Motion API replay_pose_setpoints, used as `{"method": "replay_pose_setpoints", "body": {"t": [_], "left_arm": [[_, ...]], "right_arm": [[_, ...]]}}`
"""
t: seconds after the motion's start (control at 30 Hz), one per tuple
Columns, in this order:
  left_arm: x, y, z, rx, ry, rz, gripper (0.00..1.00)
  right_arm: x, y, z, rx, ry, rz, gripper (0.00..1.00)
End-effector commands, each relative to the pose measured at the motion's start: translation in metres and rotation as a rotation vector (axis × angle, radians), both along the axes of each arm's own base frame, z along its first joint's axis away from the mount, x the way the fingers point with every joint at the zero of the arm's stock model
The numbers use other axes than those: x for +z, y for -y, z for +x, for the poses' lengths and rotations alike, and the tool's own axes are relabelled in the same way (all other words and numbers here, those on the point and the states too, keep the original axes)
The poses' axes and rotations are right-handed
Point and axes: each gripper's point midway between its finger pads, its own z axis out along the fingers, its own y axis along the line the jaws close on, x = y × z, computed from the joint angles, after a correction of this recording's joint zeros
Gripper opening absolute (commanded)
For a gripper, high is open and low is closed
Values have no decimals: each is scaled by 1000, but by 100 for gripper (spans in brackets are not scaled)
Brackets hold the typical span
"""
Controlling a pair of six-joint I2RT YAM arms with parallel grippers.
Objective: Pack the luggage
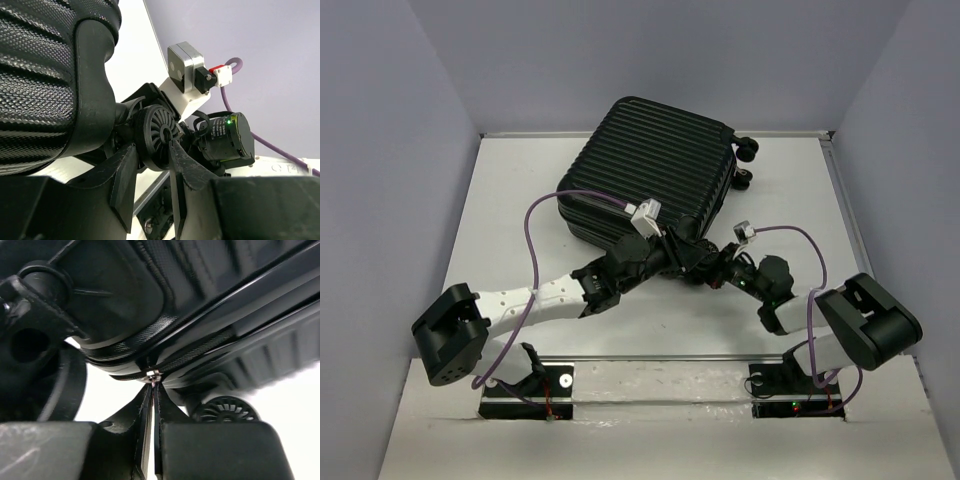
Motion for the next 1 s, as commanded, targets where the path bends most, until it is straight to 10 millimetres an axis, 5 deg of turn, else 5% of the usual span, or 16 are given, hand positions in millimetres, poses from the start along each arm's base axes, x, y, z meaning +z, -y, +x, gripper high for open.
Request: {"method": "replay_pose_setpoints", "body": {"t": [0.0,0.37,0.43,0.53,0.73,0.83,0.87,0.9,0.97], "left_arm": [[78,9,4,8,132,-223,6],[147,64,21,-81,245,-254,6],[144,82,19,-146,240,-243,6],[173,101,23,-182,277,-262,6],[176,126,11,-295,260,-237,6],[173,119,2,-311,294,-158,55],[171,106,1,-306,338,-73,80],[157,102,7,-294,346,2,87],[166,63,12,-201,393,93,93]], "right_arm": [[110,-4,-8,35,385,242,7],[67,-26,-60,-40,237,209,7],[69,-35,-65,-56,252,195,7],[79,-54,-81,-66,285,193,7],[76,-74,-69,-139,259,147,7],[65,-68,-56,-222,221,146,7],[60,-67,-55,-233,201,146,7],[57,-66,-56,-233,192,139,7],[51,-64,-55,-239,177,122,7]]}}
